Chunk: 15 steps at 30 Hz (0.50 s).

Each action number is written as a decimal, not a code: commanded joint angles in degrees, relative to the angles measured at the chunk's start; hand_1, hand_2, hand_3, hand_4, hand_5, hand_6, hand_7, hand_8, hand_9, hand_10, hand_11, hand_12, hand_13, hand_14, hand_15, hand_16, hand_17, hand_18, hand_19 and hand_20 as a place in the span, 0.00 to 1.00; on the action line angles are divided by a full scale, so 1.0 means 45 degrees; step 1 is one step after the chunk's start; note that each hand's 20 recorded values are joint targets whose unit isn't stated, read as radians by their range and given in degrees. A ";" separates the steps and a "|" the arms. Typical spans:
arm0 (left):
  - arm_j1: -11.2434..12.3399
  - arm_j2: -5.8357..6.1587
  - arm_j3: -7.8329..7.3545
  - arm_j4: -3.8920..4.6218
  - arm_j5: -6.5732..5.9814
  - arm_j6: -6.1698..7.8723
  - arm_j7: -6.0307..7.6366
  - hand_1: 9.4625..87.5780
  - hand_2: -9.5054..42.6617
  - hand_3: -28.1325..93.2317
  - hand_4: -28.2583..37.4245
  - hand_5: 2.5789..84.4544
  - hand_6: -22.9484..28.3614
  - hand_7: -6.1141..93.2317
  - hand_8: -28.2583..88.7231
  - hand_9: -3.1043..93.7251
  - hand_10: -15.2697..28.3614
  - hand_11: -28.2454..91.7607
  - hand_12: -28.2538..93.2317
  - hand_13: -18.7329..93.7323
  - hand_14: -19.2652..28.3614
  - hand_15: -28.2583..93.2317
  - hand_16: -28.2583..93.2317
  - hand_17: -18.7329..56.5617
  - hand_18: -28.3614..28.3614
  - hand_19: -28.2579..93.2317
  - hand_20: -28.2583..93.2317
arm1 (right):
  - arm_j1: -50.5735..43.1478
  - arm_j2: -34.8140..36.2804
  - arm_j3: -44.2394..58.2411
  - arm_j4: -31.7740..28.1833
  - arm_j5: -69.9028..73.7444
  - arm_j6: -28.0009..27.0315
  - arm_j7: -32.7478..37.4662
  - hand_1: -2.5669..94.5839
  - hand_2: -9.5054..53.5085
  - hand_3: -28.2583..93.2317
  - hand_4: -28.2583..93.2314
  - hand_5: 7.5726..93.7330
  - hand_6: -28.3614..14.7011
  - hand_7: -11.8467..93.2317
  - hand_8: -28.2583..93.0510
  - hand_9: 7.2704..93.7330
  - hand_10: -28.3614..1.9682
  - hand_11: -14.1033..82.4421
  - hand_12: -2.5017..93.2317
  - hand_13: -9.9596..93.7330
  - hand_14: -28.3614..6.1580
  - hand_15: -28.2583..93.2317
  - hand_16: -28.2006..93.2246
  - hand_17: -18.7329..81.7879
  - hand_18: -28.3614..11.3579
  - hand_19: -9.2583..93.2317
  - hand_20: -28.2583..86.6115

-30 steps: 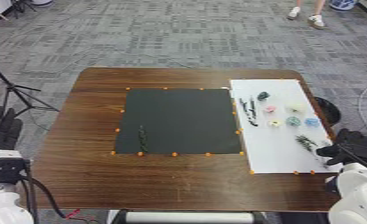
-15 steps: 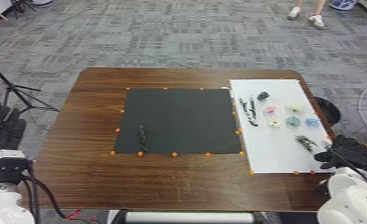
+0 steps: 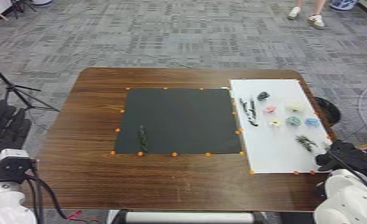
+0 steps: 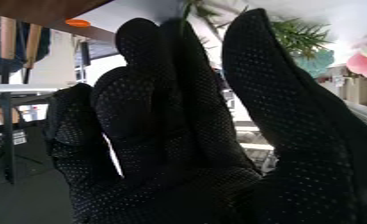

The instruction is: Arrange flowers

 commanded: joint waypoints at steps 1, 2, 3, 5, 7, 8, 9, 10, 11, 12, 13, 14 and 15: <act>-0.0026 -0.0100 0.0191 0.0017 0.0113 -0.0078 -0.0123 0.18 0.56 0.84 0.00 0.48 0.61 0.23 0.15 0.33 0.67 0.45 0.29 0.36 0.67 0.48 0.18 0.18 0.69 0.44 0.32 | -0.0043 -0.0051 0.0022 0.0262 -0.0124 0.0715 0.0232 0.56 0.00 0.81 0.00 0.80 0.55 0.30 0.28 0.75 0.45 0.50 0.52 0.72 0.39 0.82 0.57 0.57 0.03 0.95 0.59; 0.0031 -0.0110 0.0158 -0.0006 0.0098 -0.0078 -0.0114 0.18 0.56 0.84 0.00 0.48 0.61 0.23 0.15 0.33 0.67 0.45 0.29 0.36 0.68 0.48 0.18 0.18 0.69 0.44 0.32 | -0.0051 -0.0036 -0.0040 0.0309 -0.0296 0.0986 0.0275 0.57 0.00 0.81 0.00 0.81 0.56 0.32 0.29 0.76 0.47 0.49 0.55 0.73 0.40 0.82 0.57 0.58 0.03 0.96 0.59; 0.0063 -0.0126 0.0139 -0.0023 0.0085 -0.0060 -0.0089 0.18 0.56 0.84 0.00 0.48 0.61 0.23 0.15 0.33 0.67 0.45 0.29 0.36 0.68 0.48 0.18 0.18 0.69 0.44 0.32 | -0.0048 -0.0047 -0.0053 0.0343 -0.0427 0.1121 0.0214 0.58 0.00 0.82 0.00 0.82 0.57 0.34 0.31 0.78 0.47 0.49 0.56 0.73 0.40 0.82 0.57 0.58 0.03 0.96 0.59; 0.0068 -0.0122 0.0123 -0.0022 0.0098 -0.0044 -0.0107 0.18 0.56 0.84 0.00 0.48 0.61 0.23 0.15 0.33 0.67 0.45 0.30 0.36 0.68 0.48 0.18 0.18 0.69 0.44 0.32 | -0.0086 -0.0009 -0.0068 0.0327 -0.0551 0.1498 0.0251 0.59 0.00 0.83 0.00 0.82 0.59 0.37 0.33 0.80 0.48 0.48 0.58 0.75 0.41 0.82 0.58 0.59 0.02 0.96 0.59; 0.0061 -0.0104 0.0122 -0.0023 0.0084 -0.0056 -0.0113 0.18 0.55 0.84 0.00 0.48 0.61 0.23 0.15 0.33 0.67 0.45 0.30 0.36 0.68 0.48 0.18 0.18 0.69 0.44 0.32 | -0.0087 0.0019 -0.0115 0.0332 -0.0813 0.2076 0.0288 0.58 0.00 0.84 0.01 0.82 0.58 0.39 0.35 0.80 0.49 0.49 0.59 0.75 0.41 0.82 0.58 0.59 0.02 0.97 0.59; 0.0042 -0.0099 0.0127 -0.0011 0.0101 -0.0064 -0.0116 0.18 0.55 0.84 0.00 0.48 0.61 0.23 0.15 0.33 0.67 0.45 0.30 0.36 0.67 0.48 0.18 0.18 0.69 0.44 0.32 | -0.0078 0.0067 -0.0161 0.0323 -0.0994 0.2370 0.0314 0.58 0.00 0.84 0.01 0.82 0.58 0.39 0.36 0.80 0.49 0.49 0.59 0.75 0.41 0.82 0.58 0.59 0.02 0.97 0.59; 0.0094 -0.0100 0.0109 -0.0029 0.0106 -0.0083 -0.0103 0.18 0.55 0.84 0.00 0.48 0.61 0.23 0.15 0.33 0.67 0.45 0.30 0.36 0.67 0.48 0.18 0.18 0.69 0.44 0.32 | -0.0056 0.0104 -0.0205 0.0305 -0.1152 0.2676 0.0297 0.58 0.00 0.84 0.02 0.82 0.58 0.40 0.37 0.80 0.49 0.50 0.59 0.75 0.41 0.82 0.58 0.60 0.02 0.97 0.59; 0.0081 -0.0096 0.0124 -0.0028 0.0088 -0.0069 -0.0082 0.18 0.55 0.84 0.00 0.48 0.61 0.23 0.15 0.33 0.67 0.45 0.30 0.36 0.67 0.48 0.18 0.18 0.69 0.44 0.32 | -0.0014 0.0126 -0.0242 0.0258 -0.1281 0.2921 0.0318 0.57 0.00 0.85 0.02 0.82 0.58 0.40 0.37 0.80 0.49 0.50 0.59 0.75 0.41 0.82 0.58 0.60 0.02 0.97 0.59; 0.0084 -0.0108 0.0136 -0.0029 0.0089 -0.0079 -0.0069 0.18 0.55 0.84 0.00 0.48 0.61 0.23 0.15 0.33 0.67 0.45 0.30 0.36 0.67 0.48 0.18 0.18 0.69 0.44 0.32 | 0.0024 0.0171 -0.0280 0.0200 -0.1408 0.3156 0.0313 0.57 0.00 0.85 0.02 0.82 0.58 0.40 0.37 0.80 0.49 0.50 0.59 0.75 0.41 0.83 0.58 0.60 0.03 0.97 0.59; 0.0103 -0.0104 0.0146 -0.0032 0.0084 -0.0092 -0.0046 0.18 0.55 0.84 0.00 0.48 0.61 0.23 0.15 0.33 0.67 0.45 0.30 0.36 0.67 0.48 0.18 0.18 0.69 0.44 0.32 | 0.0059 0.0215 -0.0319 0.0126 -0.1557 0.3424 0.0345 0.57 0.00 0.85 0.03 0.82 0.59 0.40 0.37 0.80 0.50 0.51 0.59 0.76 0.41 0.83 0.58 0.60 0.03 0.98 0.59; 0.0112 -0.0108 0.0145 -0.0034 0.0083 -0.0084 -0.0057 0.18 0.55 0.84 0.00 0.48 0.61 0.23 0.15 0.33 0.67 0.45 0.30 0.36 0.67 0.48 0.18 0.18 0.69 0.44 0.32 | 0.0112 0.0270 -0.0378 0.0053 -0.1623 0.3673 0.0324 0.57 0.00 0.85 0.03 0.82 0.59 0.40 0.38 0.80 0.50 0.51 0.60 0.76 0.41 0.83 0.58 0.60 0.03 0.98 0.59; 0.0103 -0.0082 0.0158 -0.0027 0.0077 -0.0085 -0.0065 0.18 0.55 0.84 0.00 0.48 0.61 0.23 0.15 0.33 0.67 0.45 0.30 0.36 0.68 0.48 0.18 0.18 0.69 0.45 0.32 | 0.0172 0.0305 -0.0442 -0.0014 -0.1720 0.3786 0.0259 0.57 0.00 0.85 0.03 0.82 0.59 0.40 0.37 0.80 0.50 0.51 0.59 0.76 0.41 0.83 0.58 0.60 0.03 0.98 0.59; 0.0074 -0.0064 0.0170 -0.0011 0.0082 -0.0096 -0.0088 0.18 0.55 0.84 0.00 0.48 0.61 0.23 0.15 0.33 0.67 0.45 0.30 0.36 0.68 0.48 0.18 0.18 0.69 0.45 0.32 | 0.0233 0.0336 -0.0503 -0.0089 -0.1786 0.3882 0.0229 0.57 0.00 0.85 0.03 0.82 0.59 0.40 0.38 0.80 0.51 0.51 0.60 0.76 0.41 0.83 0.58 0.61 0.02 0.98 0.59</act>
